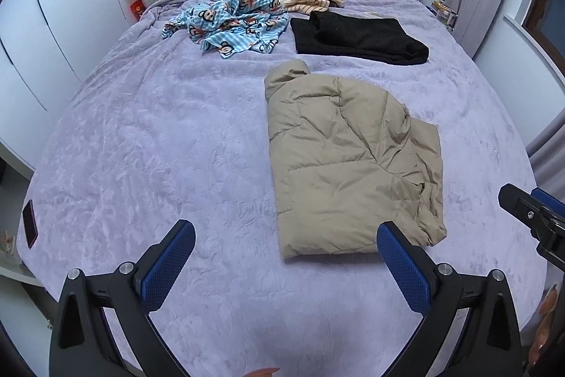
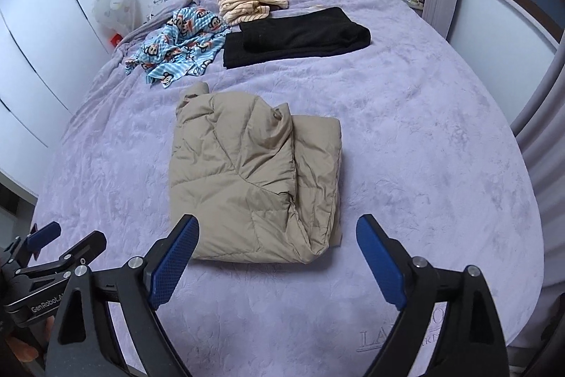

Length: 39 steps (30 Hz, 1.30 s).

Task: Fold large clothes

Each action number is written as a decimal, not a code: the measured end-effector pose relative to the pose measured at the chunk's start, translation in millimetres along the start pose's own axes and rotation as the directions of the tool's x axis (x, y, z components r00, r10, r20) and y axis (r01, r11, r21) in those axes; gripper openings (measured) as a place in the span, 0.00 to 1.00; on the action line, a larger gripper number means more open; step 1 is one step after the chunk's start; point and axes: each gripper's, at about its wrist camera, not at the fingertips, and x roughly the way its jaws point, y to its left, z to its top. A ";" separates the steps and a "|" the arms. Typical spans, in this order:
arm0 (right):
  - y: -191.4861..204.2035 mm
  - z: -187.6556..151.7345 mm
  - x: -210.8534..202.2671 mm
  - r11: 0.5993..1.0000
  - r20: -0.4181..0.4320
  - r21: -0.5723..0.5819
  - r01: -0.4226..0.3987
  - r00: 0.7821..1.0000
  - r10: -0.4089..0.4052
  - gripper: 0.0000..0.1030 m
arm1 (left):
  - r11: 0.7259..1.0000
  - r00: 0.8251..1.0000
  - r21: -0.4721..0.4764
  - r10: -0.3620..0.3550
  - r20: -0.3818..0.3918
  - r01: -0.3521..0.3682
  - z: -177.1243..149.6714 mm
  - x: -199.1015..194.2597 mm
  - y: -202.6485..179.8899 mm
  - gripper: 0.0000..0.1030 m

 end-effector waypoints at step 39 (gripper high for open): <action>4.9 6.6 -12.6 1.000 0.025 0.006 0.031 0.999 -0.031 0.90 | 1.000 0.999 -0.028 0.008 0.038 -0.007 7.1 -19.7 3.8 1.00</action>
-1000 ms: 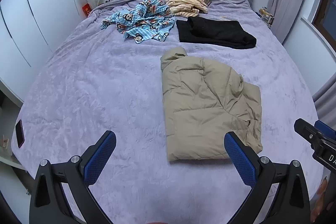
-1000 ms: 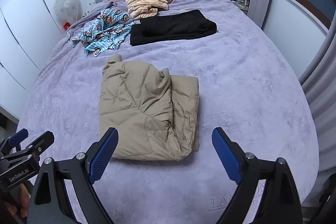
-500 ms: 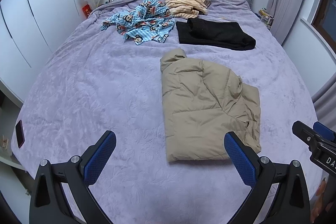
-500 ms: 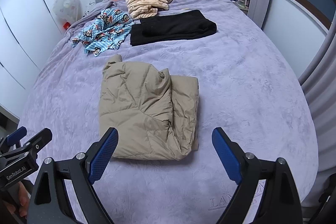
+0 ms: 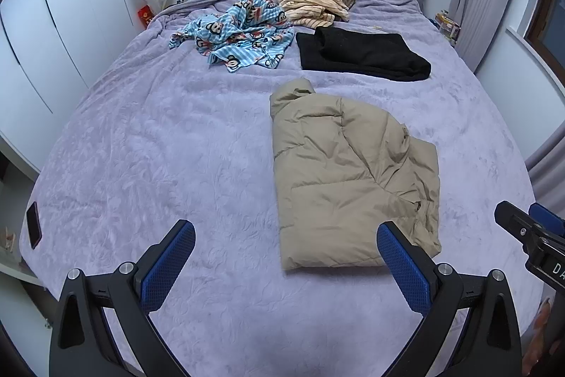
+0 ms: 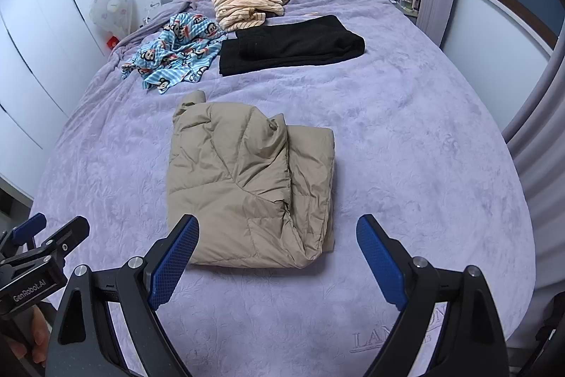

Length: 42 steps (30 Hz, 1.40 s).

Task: Fold large clothes

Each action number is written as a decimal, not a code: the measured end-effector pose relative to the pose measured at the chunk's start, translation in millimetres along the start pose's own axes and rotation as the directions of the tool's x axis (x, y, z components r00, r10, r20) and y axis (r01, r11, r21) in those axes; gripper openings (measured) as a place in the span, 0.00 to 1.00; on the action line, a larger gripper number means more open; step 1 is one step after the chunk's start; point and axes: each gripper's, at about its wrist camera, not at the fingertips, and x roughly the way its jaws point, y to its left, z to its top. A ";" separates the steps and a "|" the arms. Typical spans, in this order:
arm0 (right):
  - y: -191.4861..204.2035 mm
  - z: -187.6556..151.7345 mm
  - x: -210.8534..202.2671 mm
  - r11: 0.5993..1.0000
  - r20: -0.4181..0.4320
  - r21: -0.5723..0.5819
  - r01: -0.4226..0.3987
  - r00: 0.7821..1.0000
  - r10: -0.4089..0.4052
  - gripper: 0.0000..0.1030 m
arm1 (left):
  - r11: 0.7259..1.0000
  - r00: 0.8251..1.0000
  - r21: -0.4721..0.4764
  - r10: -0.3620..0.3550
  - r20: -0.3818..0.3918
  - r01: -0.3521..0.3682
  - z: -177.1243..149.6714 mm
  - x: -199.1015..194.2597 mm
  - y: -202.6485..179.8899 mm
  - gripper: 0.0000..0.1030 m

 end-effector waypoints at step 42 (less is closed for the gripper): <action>0.3 0.1 -2.1 1.000 -0.004 -0.003 -0.002 1.000 0.002 0.90 | 1.000 1.000 0.003 0.011 0.005 -0.011 2.0 0.8 4.8 1.00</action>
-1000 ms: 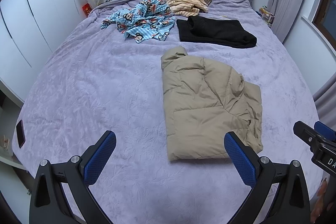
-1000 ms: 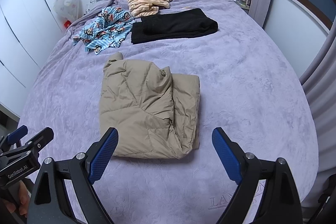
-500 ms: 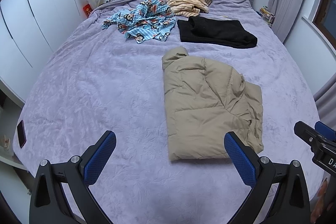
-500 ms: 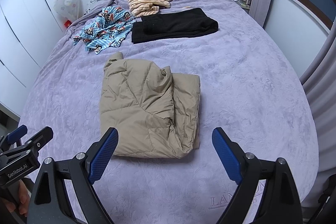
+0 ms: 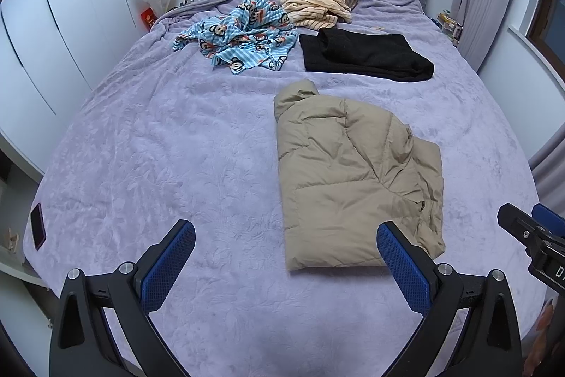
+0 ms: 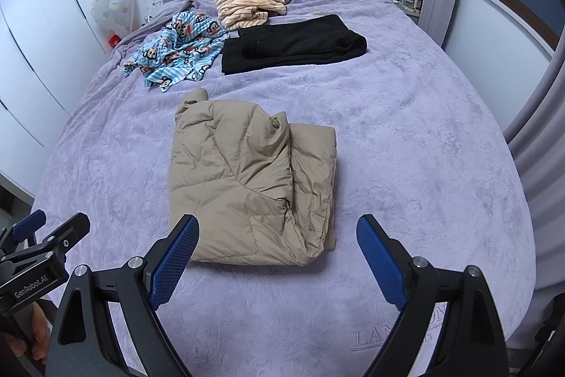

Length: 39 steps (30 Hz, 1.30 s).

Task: Fold large clothes

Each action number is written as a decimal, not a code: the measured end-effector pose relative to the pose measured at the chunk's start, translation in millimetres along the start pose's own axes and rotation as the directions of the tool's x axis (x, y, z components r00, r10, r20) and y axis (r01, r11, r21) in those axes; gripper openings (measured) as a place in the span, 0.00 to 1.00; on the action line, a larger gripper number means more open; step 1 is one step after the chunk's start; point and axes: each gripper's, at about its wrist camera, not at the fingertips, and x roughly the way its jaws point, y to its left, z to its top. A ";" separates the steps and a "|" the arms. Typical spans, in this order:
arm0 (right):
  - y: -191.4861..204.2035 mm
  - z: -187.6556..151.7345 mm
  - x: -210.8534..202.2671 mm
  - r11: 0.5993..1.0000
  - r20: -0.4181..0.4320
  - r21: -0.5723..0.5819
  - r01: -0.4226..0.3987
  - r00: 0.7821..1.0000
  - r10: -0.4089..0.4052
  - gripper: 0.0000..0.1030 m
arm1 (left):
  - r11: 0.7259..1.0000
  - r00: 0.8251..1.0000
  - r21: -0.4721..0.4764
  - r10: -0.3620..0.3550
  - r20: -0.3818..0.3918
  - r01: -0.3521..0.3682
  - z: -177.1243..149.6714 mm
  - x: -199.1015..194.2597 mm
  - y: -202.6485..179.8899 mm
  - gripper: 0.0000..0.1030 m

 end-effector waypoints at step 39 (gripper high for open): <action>0.8 -0.4 -1.2 1.000 -0.006 -0.001 0.000 1.000 0.000 0.90 | 1.000 1.000 0.008 0.006 0.009 -0.006 0.0 -1.7 0.1 1.00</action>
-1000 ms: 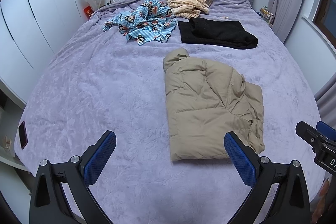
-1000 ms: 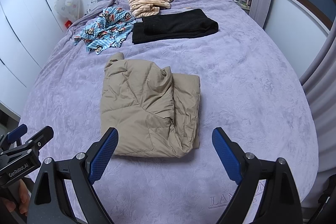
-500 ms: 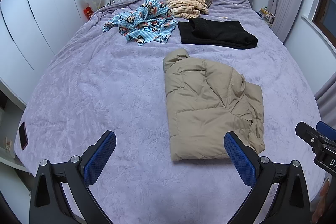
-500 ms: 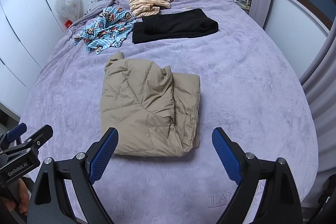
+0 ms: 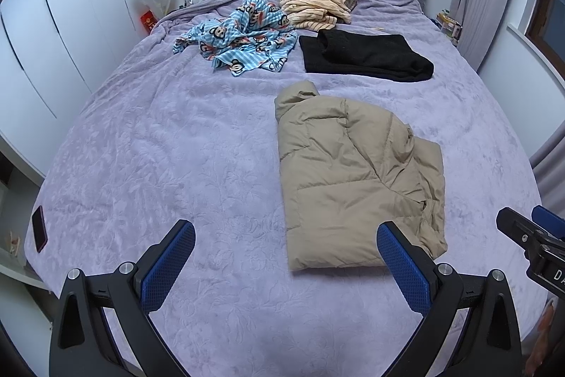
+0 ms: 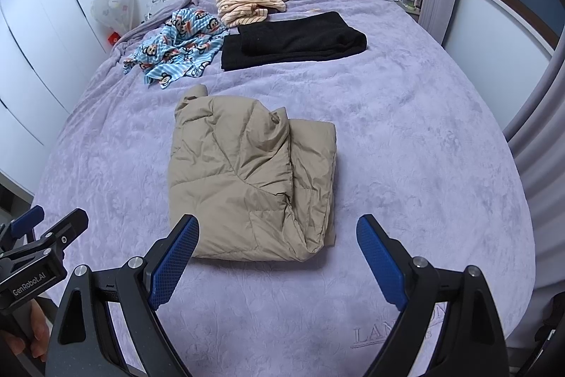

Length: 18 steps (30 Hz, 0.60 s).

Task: Fold large clothes

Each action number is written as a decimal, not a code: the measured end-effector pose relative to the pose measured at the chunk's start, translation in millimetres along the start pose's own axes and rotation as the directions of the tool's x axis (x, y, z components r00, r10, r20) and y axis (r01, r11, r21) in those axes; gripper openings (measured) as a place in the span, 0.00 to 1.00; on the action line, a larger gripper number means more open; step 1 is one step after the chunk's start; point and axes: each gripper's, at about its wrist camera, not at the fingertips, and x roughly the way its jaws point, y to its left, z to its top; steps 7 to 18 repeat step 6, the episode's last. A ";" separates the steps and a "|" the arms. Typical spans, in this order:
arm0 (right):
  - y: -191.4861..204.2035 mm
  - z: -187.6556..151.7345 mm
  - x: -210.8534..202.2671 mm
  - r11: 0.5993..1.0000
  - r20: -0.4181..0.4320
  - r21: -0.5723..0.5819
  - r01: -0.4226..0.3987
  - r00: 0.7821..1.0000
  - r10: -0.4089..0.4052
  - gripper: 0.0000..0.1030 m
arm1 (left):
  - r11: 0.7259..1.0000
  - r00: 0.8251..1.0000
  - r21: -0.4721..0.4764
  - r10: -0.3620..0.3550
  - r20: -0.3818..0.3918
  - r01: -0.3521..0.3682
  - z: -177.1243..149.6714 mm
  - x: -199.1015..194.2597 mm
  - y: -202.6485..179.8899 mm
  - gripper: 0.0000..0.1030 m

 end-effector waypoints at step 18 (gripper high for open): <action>1.1 -1.3 -0.8 1.000 -0.001 0.003 -0.001 1.000 0.001 0.90 | 1.000 1.000 0.011 -0.001 0.006 0.001 0.3 0.8 2.1 1.00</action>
